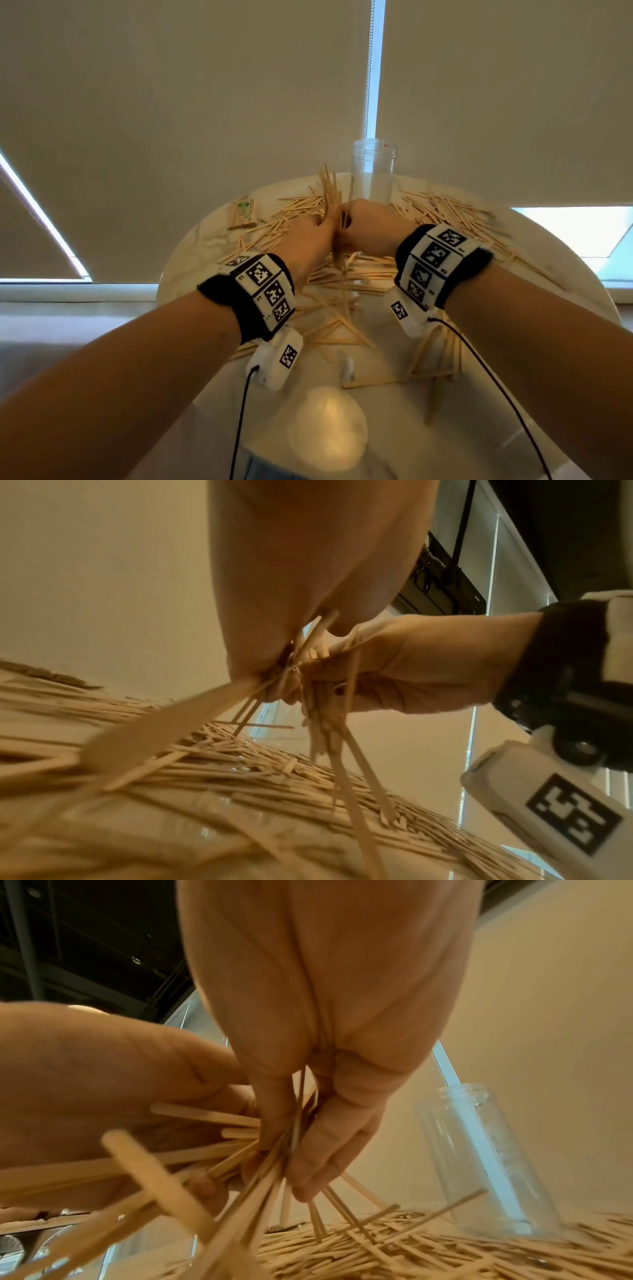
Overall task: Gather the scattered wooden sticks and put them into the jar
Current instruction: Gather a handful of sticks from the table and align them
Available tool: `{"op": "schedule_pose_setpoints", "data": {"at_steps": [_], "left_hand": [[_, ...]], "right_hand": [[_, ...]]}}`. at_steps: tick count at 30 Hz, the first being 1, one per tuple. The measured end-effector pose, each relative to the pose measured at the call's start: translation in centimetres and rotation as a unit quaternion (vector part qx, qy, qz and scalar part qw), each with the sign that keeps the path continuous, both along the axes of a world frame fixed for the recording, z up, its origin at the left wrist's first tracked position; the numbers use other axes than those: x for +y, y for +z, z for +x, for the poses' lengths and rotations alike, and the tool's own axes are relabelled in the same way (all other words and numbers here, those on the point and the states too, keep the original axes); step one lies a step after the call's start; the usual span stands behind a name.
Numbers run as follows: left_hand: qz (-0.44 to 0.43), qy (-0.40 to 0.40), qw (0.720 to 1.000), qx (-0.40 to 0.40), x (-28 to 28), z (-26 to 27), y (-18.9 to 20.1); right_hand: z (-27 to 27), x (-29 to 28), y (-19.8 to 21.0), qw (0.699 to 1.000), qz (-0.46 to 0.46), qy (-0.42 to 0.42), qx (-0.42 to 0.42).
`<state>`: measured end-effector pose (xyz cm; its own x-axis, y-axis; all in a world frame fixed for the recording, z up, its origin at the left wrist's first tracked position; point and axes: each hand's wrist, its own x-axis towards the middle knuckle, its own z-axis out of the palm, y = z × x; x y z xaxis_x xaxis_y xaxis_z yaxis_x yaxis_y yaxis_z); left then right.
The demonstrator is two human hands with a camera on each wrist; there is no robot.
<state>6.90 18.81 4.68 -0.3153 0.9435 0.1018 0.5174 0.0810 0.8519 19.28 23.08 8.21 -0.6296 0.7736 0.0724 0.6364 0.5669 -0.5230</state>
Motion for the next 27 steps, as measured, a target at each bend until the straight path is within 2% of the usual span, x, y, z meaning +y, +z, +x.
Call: {"op": "schedule_pose_setpoints", "data": {"at_steps": [3, 6, 11, 14, 16, 20, 24, 27], "left_hand": [[-0.018, 0.012, 1.0, 0.023, 0.3, -0.2, -0.8], [-0.005, 0.022, 0.999, 0.028, 0.4, -0.6, -1.4], [0.004, 0.009, 1.0, 0.021, 0.5, -1.0, -1.7], [0.018, 0.008, 1.0, 0.019, 0.5, -1.3, -1.8], [0.031, -0.002, 0.999, 0.02, 0.5, -1.4, -1.7], [0.056, -0.029, 0.998, 0.009, 0.4, -1.5, -1.6], [0.064, -0.016, 0.998, -0.018, 0.5, -1.5, -1.5], [0.069, 0.008, 0.998, -0.01, 0.5, -1.4, -1.6]], "right_hand": [[0.0, 0.1, -0.4, 0.999, -0.016, 0.022, -0.039], [0.3, 0.1, -0.7, 0.998, -0.036, 0.047, -0.006], [0.3, 1.5, -1.9, 0.992, -0.028, -0.046, 0.111], [0.1, 2.1, -2.3, 0.984, -0.039, -0.082, 0.15], [-0.1, 2.2, -2.2, 0.987, -0.033, -0.089, 0.132], [-0.6, 2.3, -2.3, 0.997, 0.016, -0.073, 0.018], [-0.5, 2.3, -2.6, 0.996, 0.052, -0.062, 0.022], [-0.3, 2.4, -2.3, 0.994, 0.045, -0.076, 0.058]]}}
